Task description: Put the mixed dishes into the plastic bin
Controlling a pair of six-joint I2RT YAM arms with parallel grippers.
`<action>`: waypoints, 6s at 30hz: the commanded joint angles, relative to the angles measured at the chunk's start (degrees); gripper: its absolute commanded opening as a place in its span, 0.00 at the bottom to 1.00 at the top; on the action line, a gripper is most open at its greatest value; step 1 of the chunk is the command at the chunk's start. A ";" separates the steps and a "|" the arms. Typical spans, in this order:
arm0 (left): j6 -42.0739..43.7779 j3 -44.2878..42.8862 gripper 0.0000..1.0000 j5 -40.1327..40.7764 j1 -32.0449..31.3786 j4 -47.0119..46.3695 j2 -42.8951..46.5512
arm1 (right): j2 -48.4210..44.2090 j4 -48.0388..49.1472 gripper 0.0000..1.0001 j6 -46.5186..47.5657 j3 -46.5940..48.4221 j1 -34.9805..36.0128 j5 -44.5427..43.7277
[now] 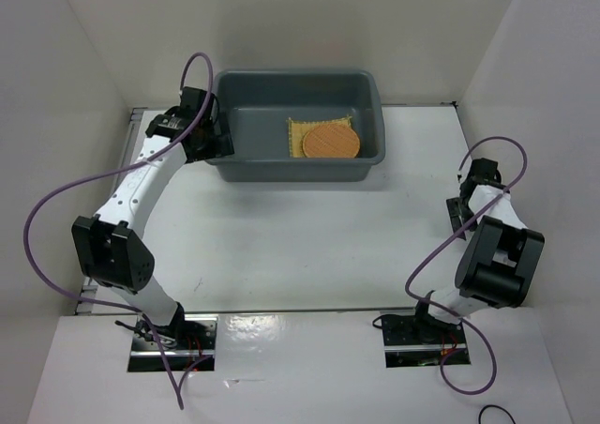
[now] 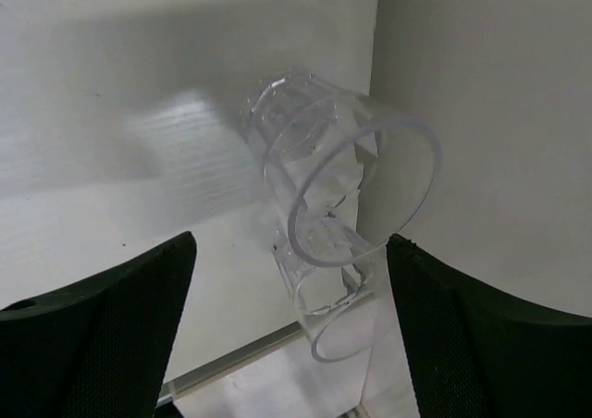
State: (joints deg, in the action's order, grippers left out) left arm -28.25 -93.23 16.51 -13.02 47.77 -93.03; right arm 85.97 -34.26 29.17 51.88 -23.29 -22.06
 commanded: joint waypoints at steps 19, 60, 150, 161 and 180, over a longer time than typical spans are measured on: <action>0.56 -1.34 1.00 -2.01 0.79 -0.04 -0.13 | 1.75 -7.47 0.00 0.45 21.67 4.90 11.52; 7.68 4.55 1.00 -19.06 17.41 -4.70 -6.28 | 66.51 -19.71 0.01 4.05 110.73 58.18 37.26; -4.88 7.27 1.00 -30.94 17.85 -9.45 -8.93 | -20.85 -10.74 0.95 -8.95 -6.97 8.26 -5.45; -6.21 3.76 1.00 5.16 18.38 0.21 2.59 | -13.74 -12.41 0.95 -11.24 -5.65 6.42 -2.72; -3.30 10.35 1.00 16.09 16.80 0.22 10.42 | -5.21 -9.25 0.94 -7.45 -0.37 2.72 -4.48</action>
State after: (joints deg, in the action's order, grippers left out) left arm -32.91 -83.35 30.30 3.86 48.07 -85.06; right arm 79.70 -45.54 21.78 49.58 -19.88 -26.00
